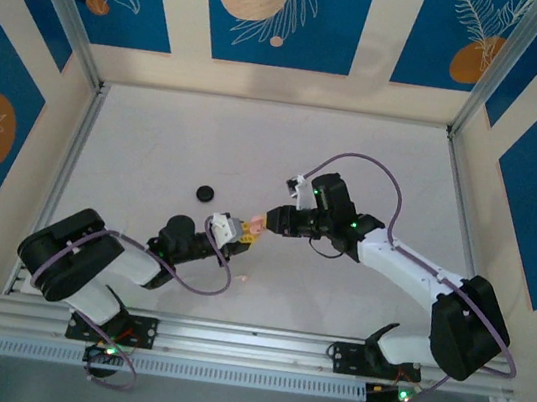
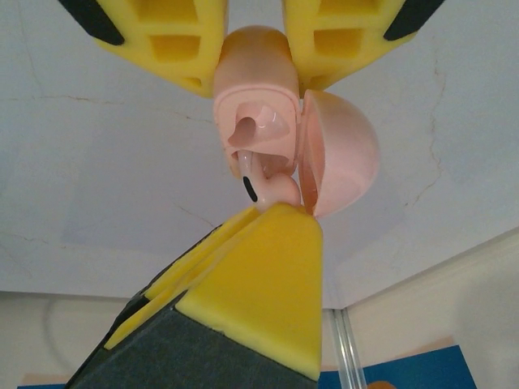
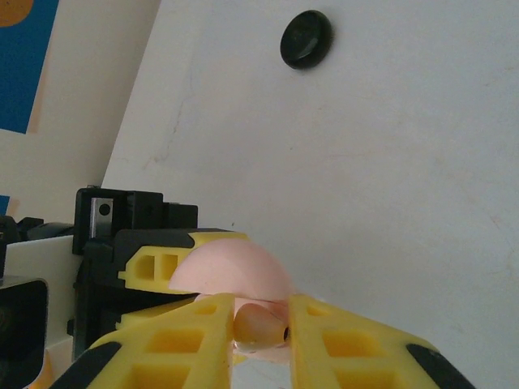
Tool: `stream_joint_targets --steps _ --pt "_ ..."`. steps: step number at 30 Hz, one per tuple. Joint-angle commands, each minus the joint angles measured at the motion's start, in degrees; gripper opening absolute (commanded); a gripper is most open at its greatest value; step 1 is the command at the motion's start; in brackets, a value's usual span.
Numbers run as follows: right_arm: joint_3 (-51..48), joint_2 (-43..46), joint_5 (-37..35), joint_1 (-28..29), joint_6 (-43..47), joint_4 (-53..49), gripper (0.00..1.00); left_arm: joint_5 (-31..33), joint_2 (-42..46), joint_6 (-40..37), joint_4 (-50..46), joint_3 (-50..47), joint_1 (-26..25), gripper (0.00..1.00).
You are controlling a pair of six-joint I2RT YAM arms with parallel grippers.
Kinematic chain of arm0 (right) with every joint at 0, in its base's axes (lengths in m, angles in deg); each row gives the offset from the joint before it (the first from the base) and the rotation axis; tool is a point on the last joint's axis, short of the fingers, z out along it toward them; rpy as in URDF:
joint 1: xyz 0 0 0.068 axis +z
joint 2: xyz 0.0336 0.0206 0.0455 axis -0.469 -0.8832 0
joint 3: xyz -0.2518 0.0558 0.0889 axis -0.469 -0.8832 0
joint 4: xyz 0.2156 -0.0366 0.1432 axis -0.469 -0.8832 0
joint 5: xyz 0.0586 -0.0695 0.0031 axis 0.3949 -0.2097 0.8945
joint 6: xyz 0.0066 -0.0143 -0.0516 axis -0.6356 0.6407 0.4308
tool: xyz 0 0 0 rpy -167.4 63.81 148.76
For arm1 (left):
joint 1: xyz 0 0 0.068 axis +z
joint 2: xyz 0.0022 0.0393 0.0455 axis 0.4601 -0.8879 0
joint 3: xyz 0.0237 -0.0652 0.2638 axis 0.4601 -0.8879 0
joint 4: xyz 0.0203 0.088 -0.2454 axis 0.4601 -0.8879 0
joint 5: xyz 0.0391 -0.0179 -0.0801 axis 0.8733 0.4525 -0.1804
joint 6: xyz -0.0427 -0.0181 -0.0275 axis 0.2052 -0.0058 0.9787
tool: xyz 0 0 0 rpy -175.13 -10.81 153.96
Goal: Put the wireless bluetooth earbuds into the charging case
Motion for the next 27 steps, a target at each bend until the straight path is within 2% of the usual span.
stream_joint_targets --steps 1,8,16,20,27 --pt "2.0 -1.0 0.4 -0.3 1.1 -2.9 0.19 -1.0 1.9 -1.2 0.0 0.1 -0.9 0.1" --pt "2.8 -1.0 -2.2 0.3 1.4 -7.8 0.16 -0.4 3.2 -1.7 -2.1 0.3 -0.9 0.09" --pt "2.4 -1.4 0.1 0.9 2.1 -8.1 0.16 -0.1 5.2 -2.3 -4.5 0.5 -1.0 0.09" --pt "2.4 -1.2 -3.6 0.4 -0.7 -12.1 0.16 0.6 6.8 -2.9 -6.8 0.6 -1.1 0.1" --pt "1.0 -0.6 2.4 1.0 -2.1 -6.5 0.17 0.9 9.3 -5.0 -10.8 0.9 -1.3 0.1"
